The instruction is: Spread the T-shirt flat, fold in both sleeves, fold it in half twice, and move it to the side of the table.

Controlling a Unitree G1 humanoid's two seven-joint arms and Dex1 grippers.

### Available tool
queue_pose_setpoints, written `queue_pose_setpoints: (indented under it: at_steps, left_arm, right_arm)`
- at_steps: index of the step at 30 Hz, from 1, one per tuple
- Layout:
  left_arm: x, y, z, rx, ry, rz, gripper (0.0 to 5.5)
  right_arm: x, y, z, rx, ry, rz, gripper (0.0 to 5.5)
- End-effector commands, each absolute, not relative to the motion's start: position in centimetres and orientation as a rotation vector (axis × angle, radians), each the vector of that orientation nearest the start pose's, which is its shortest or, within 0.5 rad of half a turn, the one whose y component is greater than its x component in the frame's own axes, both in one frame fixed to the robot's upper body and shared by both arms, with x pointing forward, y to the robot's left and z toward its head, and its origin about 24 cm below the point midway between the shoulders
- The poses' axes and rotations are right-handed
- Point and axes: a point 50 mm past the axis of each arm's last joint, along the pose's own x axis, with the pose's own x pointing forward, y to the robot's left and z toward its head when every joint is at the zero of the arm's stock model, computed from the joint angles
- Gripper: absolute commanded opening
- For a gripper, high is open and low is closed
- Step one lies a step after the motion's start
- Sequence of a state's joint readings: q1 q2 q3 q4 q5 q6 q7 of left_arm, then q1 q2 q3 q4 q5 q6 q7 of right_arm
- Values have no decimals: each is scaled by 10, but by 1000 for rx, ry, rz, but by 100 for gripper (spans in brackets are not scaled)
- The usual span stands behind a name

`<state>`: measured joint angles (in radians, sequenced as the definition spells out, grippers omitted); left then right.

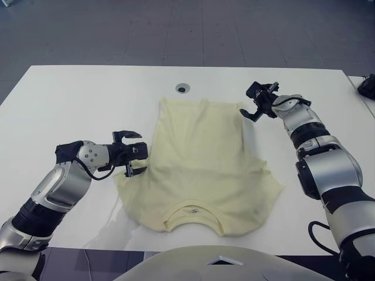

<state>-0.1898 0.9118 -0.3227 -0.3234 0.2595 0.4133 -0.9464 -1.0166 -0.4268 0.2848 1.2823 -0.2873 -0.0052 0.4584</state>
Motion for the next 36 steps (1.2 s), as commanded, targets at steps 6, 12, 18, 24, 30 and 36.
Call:
queue_pose_setpoints:
  at_steps: [6, 12, 18, 24, 30, 36]
  left_arm:
    - [249, 200, 94, 1126, 545, -978, 540]
    - [255, 204, 99, 1062, 512, -879, 540]
    - [236, 243, 129, 789, 517, -723, 540]
    - [217, 286, 113, 302, 635, -576, 540]
    - [191, 304, 79, 30, 786, -548, 540]
    - [178, 303, 65, -60, 851, -608, 455]
  right_arm:
    - [394, -233, 99, -837, 419, 235, 537]
    - [396, -246, 126, -808, 253, 198, 537]
    - [346, -274, 150, -697, 82, 120, 537]
    - [276, -266, 163, -485, -16, -64, 537]
    - [250, -260, 163, -316, 8, -155, 537]
    - [237, -254, 166, -266, 35, -181, 540]
